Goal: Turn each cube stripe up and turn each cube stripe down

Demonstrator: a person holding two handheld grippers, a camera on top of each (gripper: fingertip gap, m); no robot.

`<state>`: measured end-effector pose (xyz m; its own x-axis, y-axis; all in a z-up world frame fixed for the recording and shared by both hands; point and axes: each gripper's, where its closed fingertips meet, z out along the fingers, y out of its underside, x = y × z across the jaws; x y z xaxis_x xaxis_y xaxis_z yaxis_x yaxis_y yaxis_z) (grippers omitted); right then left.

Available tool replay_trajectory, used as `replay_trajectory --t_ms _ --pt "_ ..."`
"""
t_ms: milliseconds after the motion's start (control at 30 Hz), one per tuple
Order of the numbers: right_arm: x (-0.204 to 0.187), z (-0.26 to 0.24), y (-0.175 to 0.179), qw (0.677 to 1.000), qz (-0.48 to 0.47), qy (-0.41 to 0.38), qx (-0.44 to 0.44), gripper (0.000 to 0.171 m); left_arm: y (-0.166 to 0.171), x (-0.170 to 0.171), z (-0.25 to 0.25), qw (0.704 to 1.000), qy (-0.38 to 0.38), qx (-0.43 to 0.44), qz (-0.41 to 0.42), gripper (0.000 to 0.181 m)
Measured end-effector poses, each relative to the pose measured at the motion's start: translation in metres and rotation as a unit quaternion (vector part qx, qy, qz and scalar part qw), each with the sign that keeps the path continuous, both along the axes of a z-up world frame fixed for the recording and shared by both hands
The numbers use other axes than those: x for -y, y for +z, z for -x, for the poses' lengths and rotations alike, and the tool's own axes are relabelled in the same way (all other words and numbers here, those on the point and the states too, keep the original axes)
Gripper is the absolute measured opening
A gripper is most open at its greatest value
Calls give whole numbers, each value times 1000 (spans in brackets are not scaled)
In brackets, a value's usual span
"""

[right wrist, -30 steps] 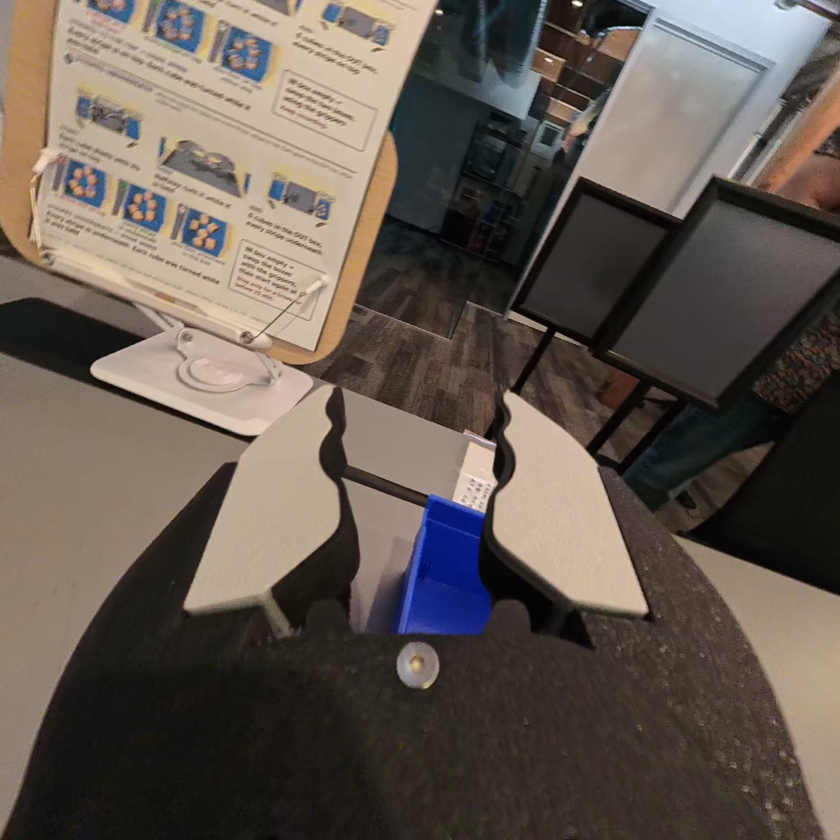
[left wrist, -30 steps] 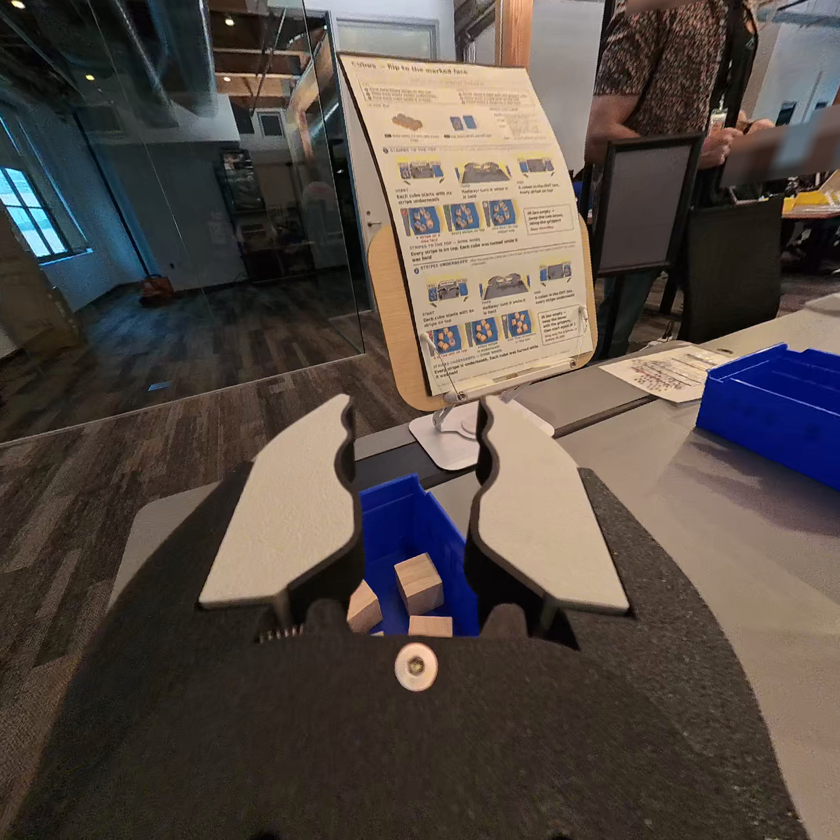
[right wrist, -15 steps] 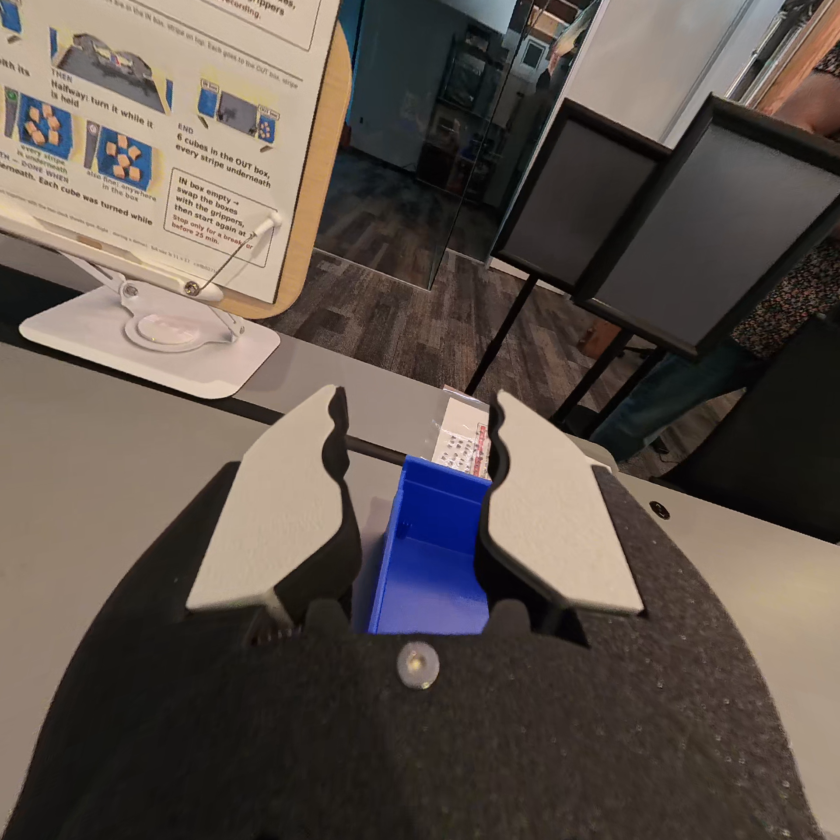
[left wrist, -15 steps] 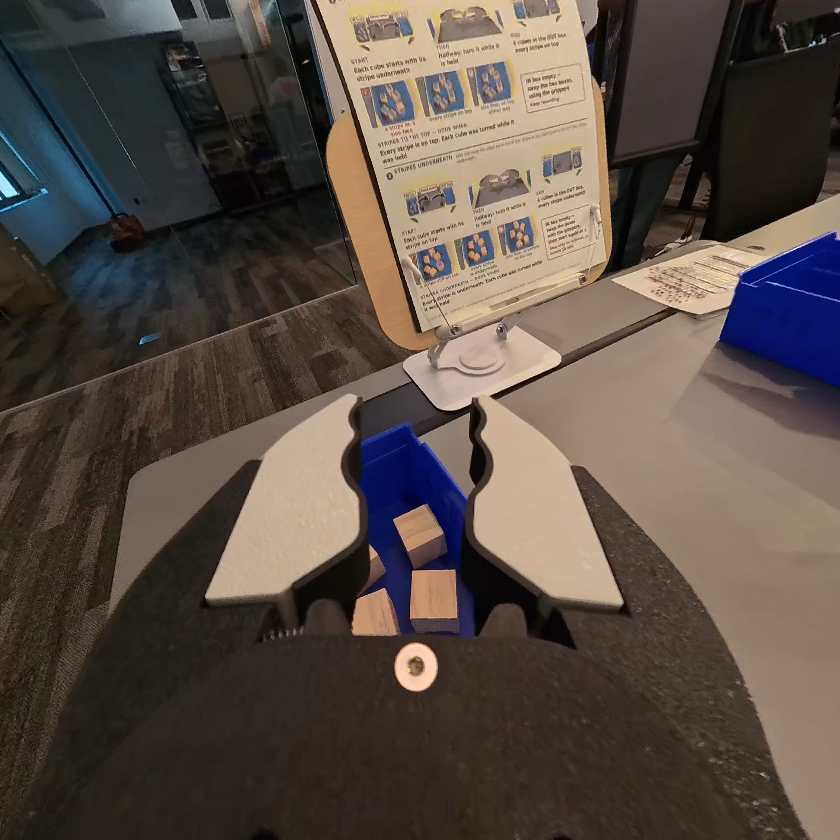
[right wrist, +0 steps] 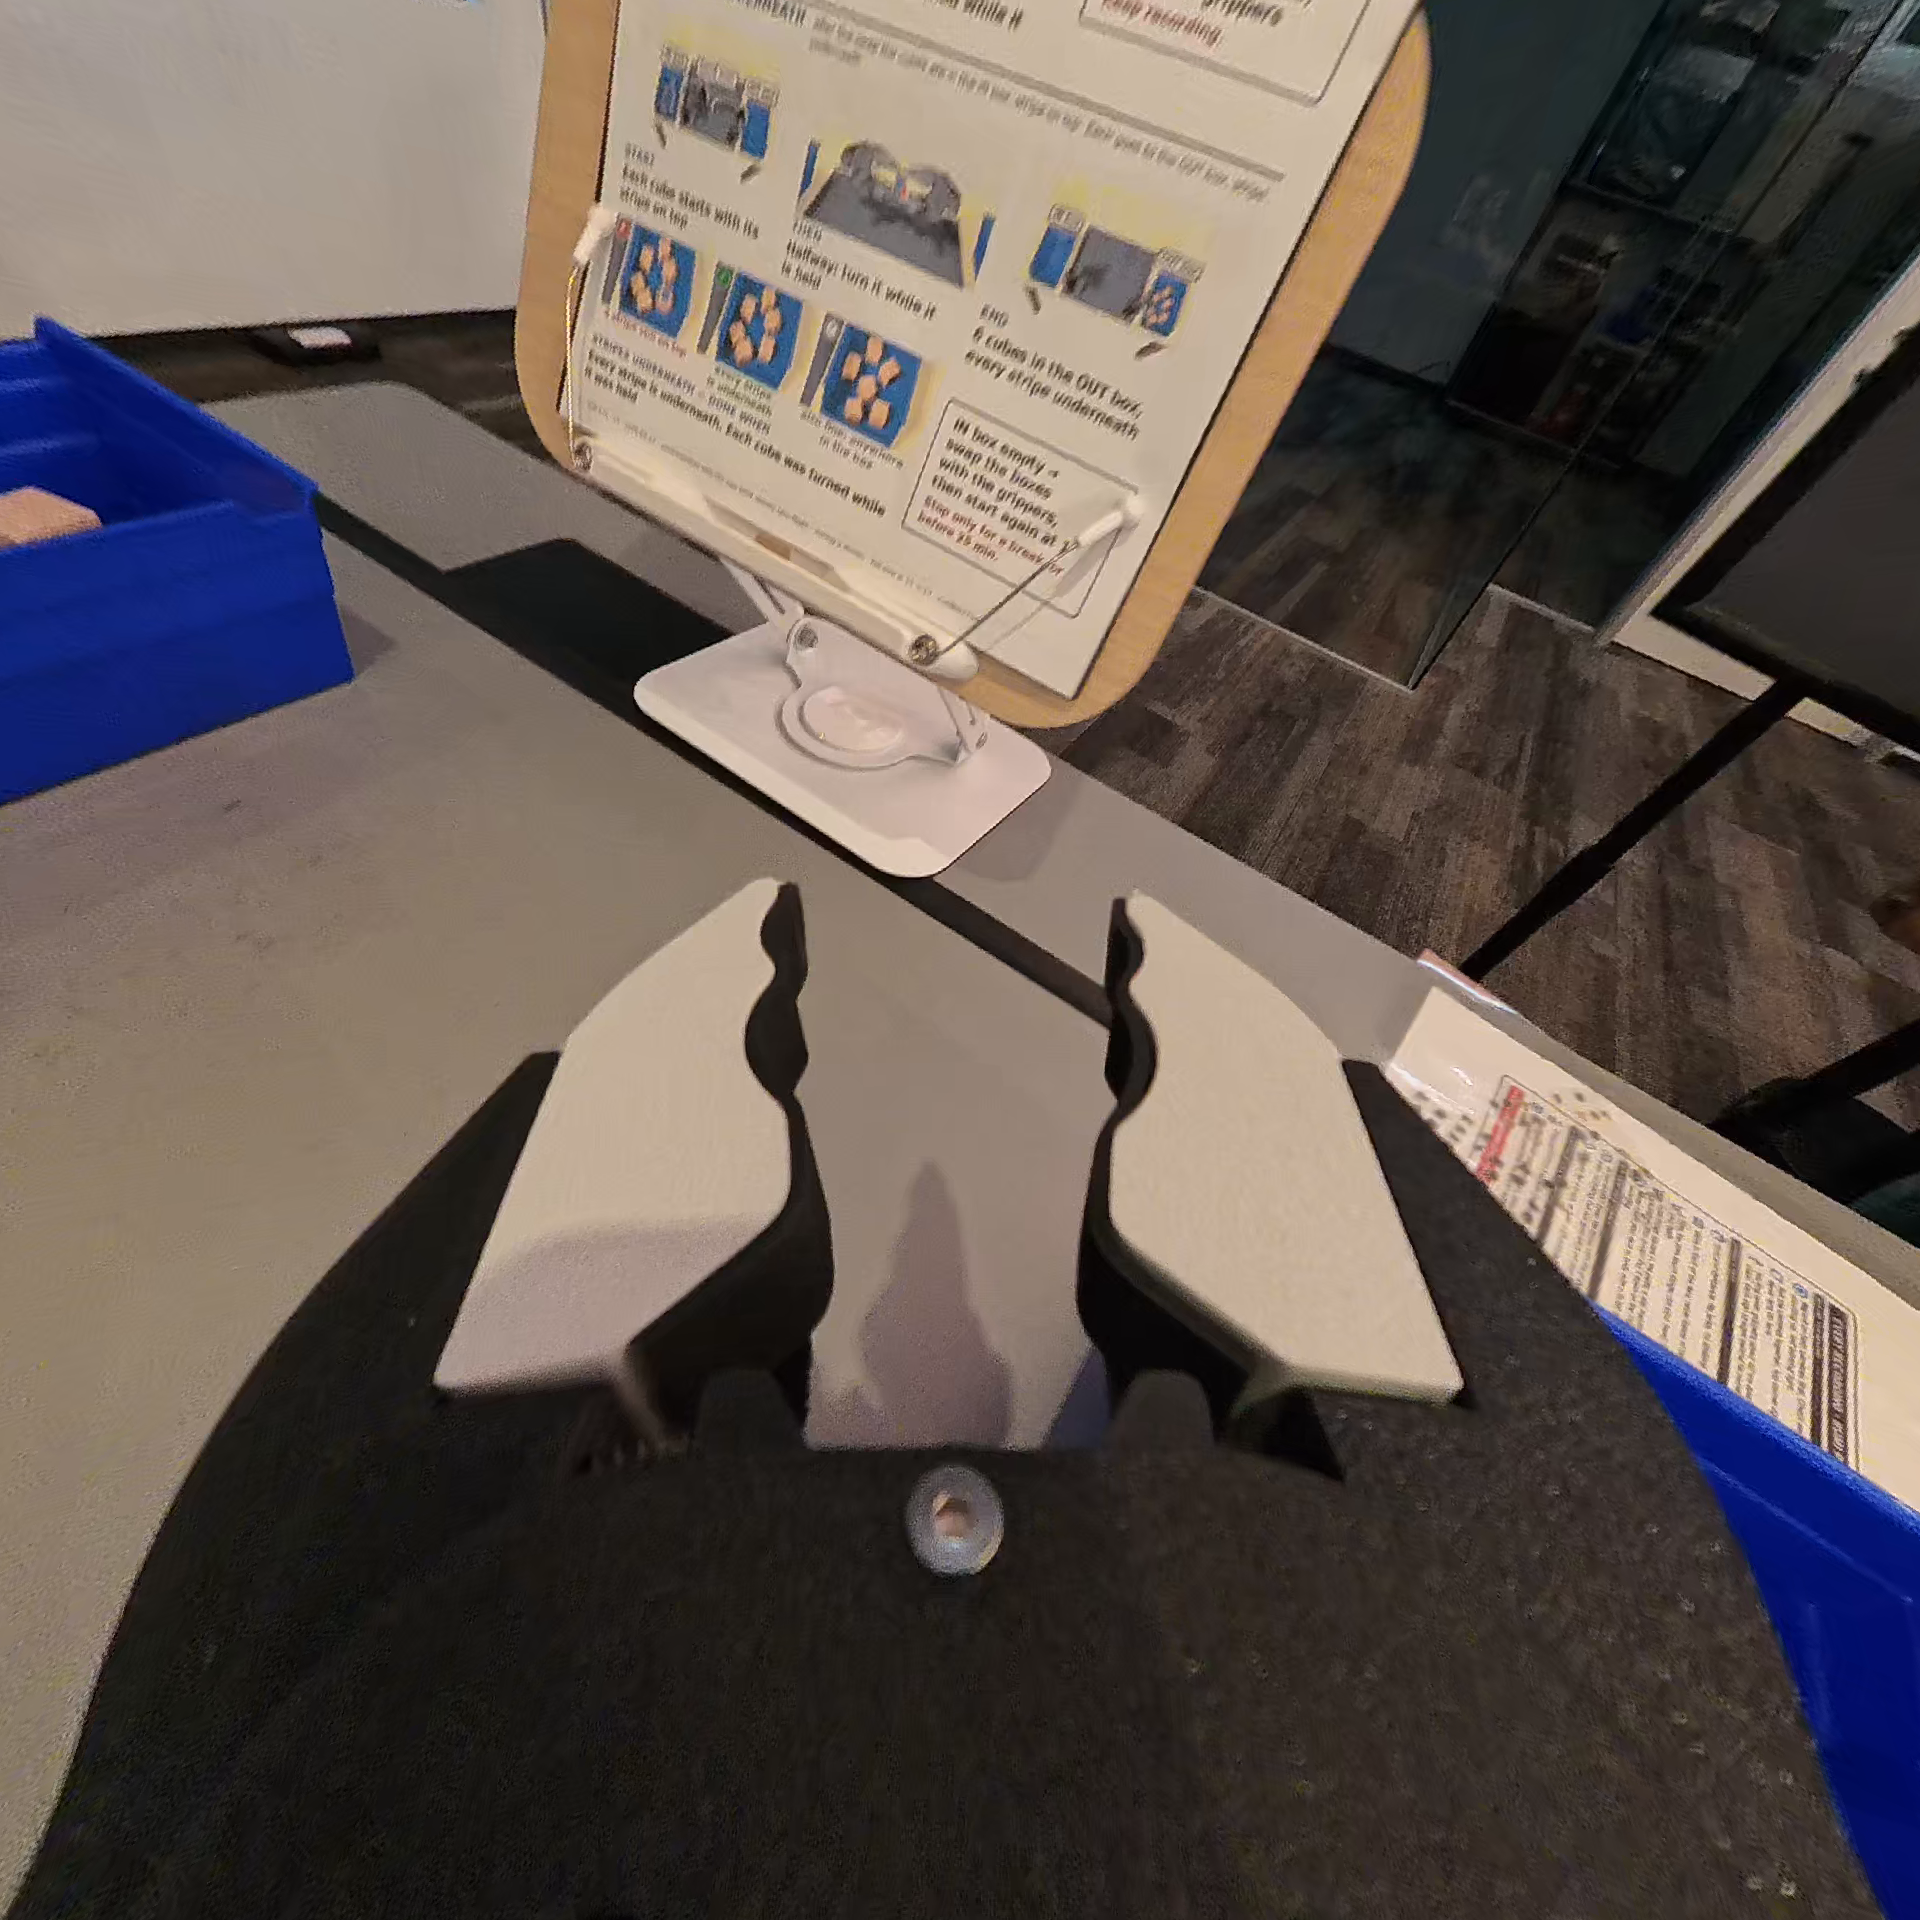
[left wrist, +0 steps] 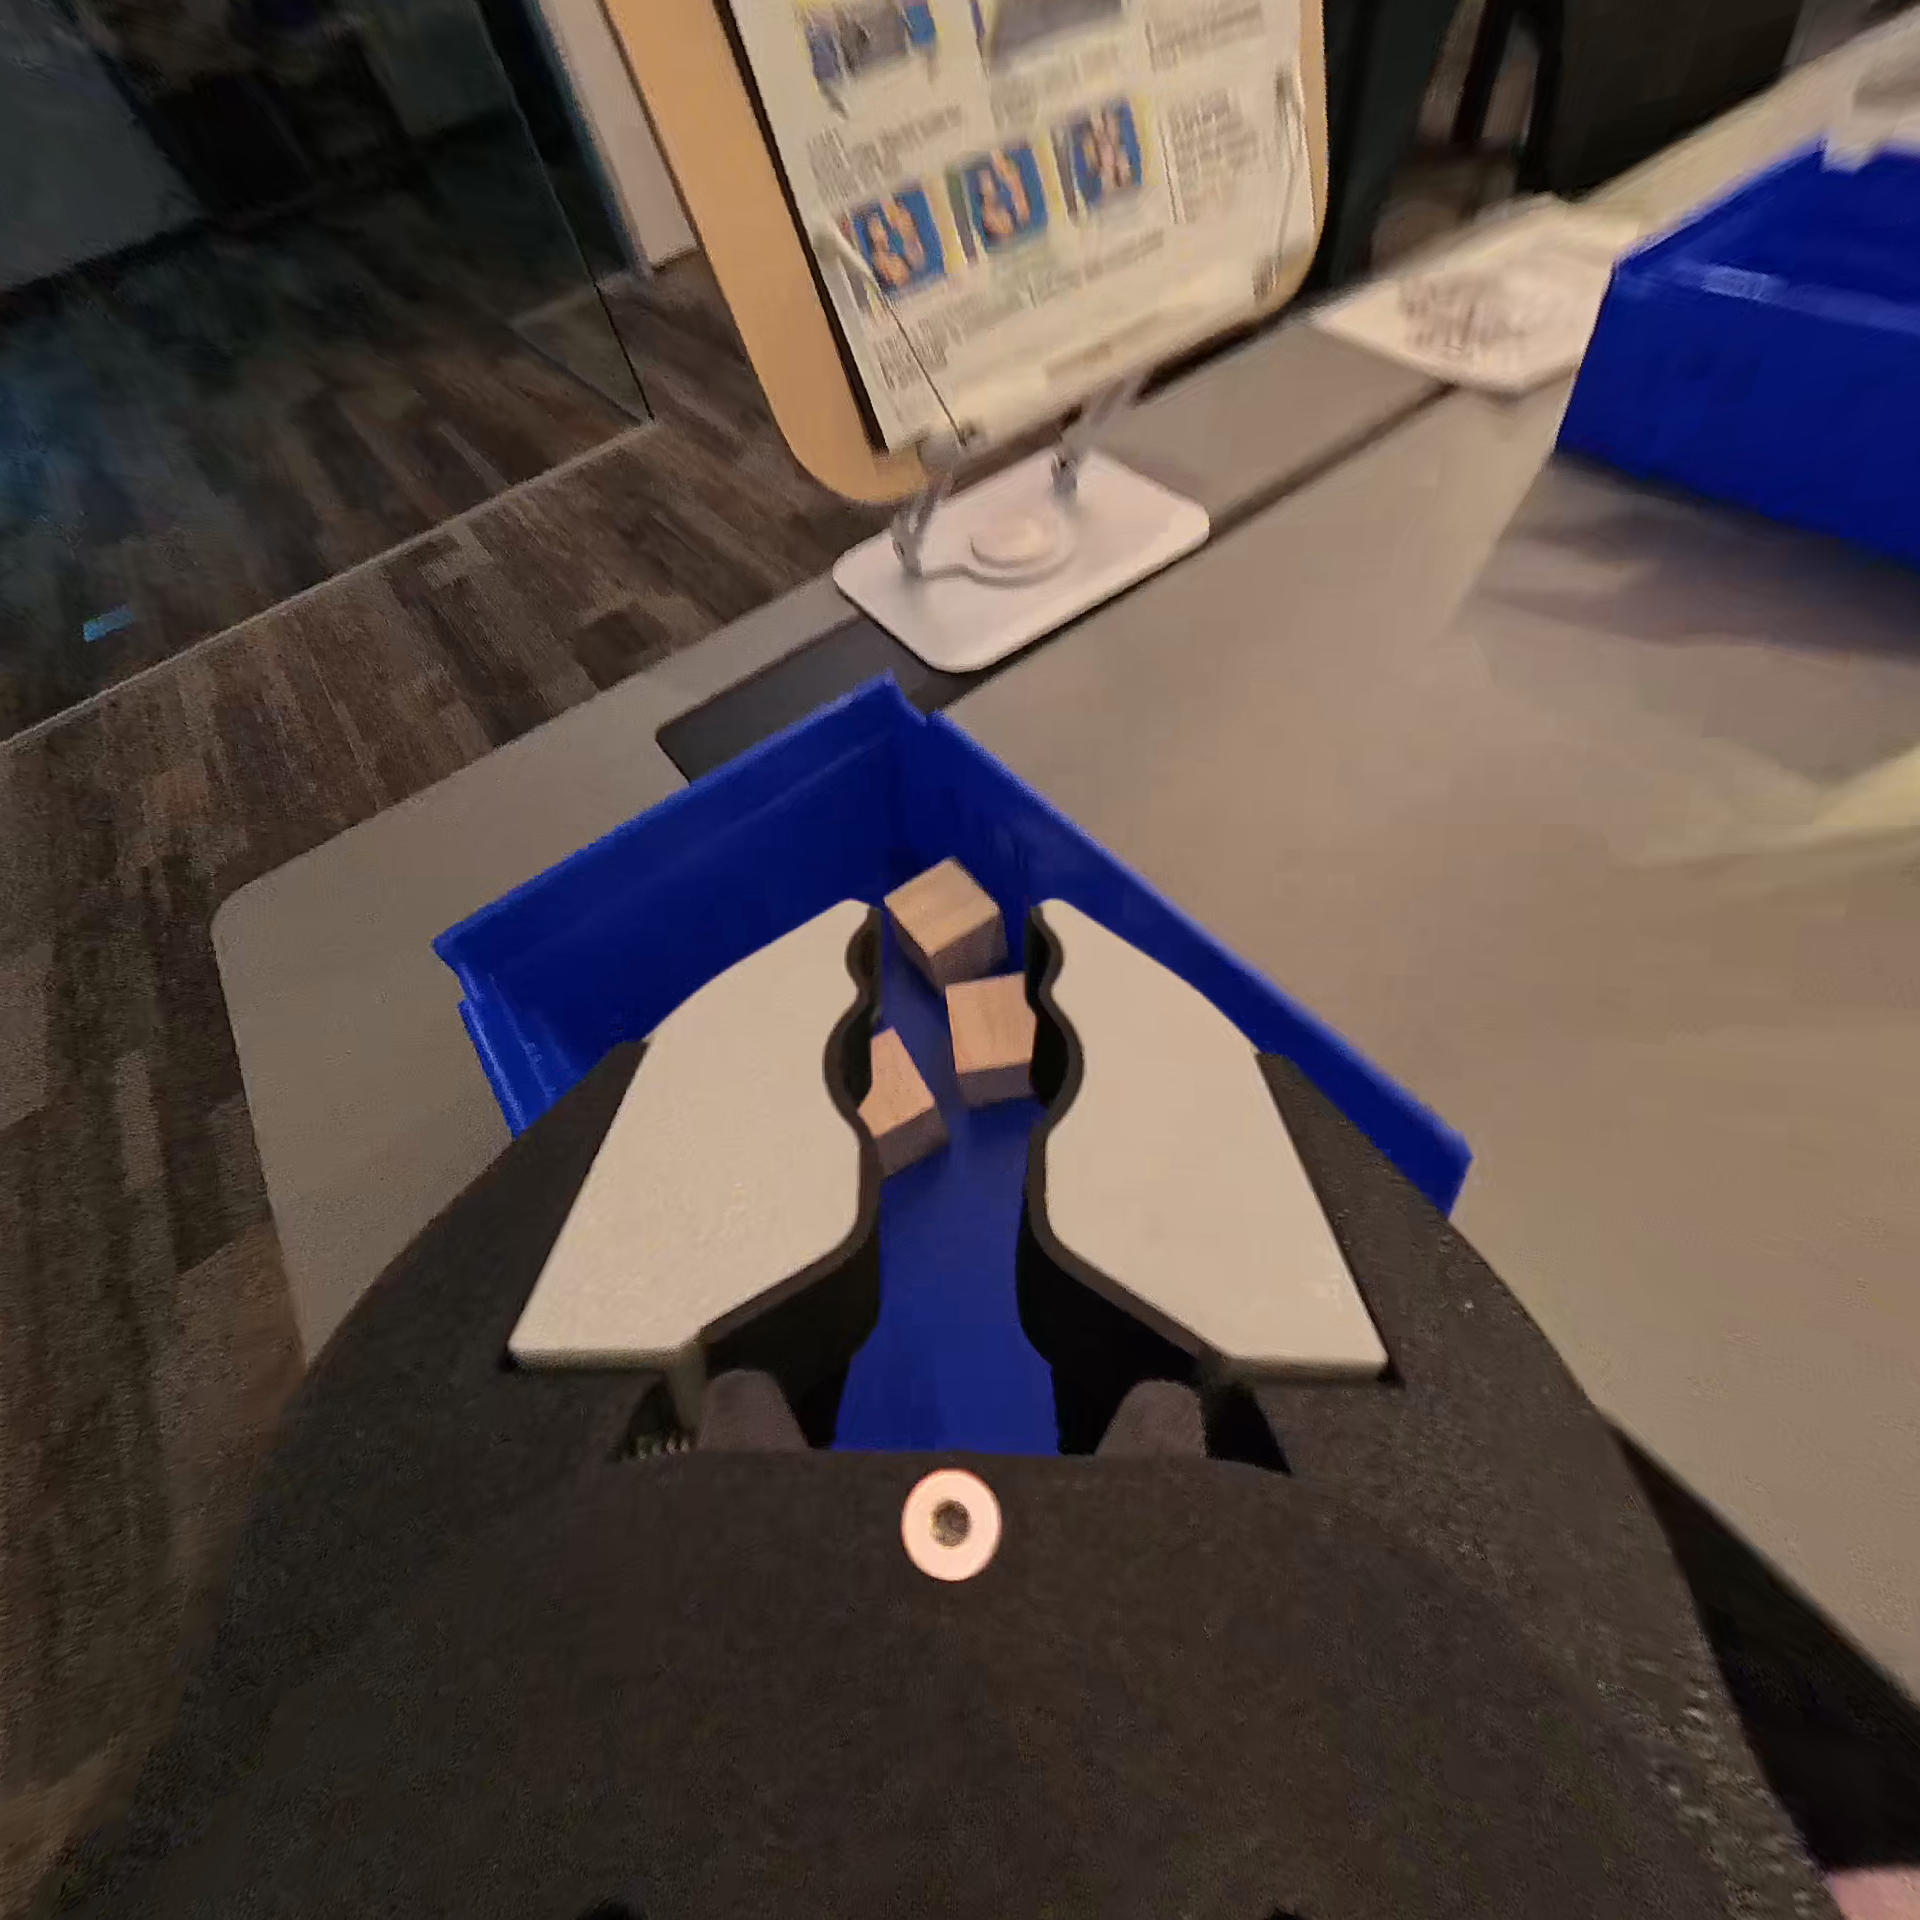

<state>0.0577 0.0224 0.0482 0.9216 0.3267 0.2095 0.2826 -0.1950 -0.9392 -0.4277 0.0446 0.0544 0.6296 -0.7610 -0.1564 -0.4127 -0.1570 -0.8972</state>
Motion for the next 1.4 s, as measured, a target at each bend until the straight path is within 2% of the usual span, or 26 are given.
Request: replay_trajectory --t_ms 200,333,500,833,1233,1400 --pt "0 5 -6 999 14 -3 39 57 -59 -21 -6 990 16 -108 88 32" --pt "2 -7 -9 998 20 -23 60 58 -84 -32 -31 982 -9 -109 151 28" --pt "5 -20 -8 997 26 -35 61 60 -111 -44 -32 968 28 -155 195 35" --pt "9 -43 -6 996 39 -55 64 64 -142 -52 -35 933 109 -234 249 48" --pt "8 -46 -13 993 58 -58 85 67 -174 -55 -44 912 98 -303 260 51" --pt "8 -44 -16 993 63 -54 88 67 -187 -53 -42 903 94 -306 285 50"
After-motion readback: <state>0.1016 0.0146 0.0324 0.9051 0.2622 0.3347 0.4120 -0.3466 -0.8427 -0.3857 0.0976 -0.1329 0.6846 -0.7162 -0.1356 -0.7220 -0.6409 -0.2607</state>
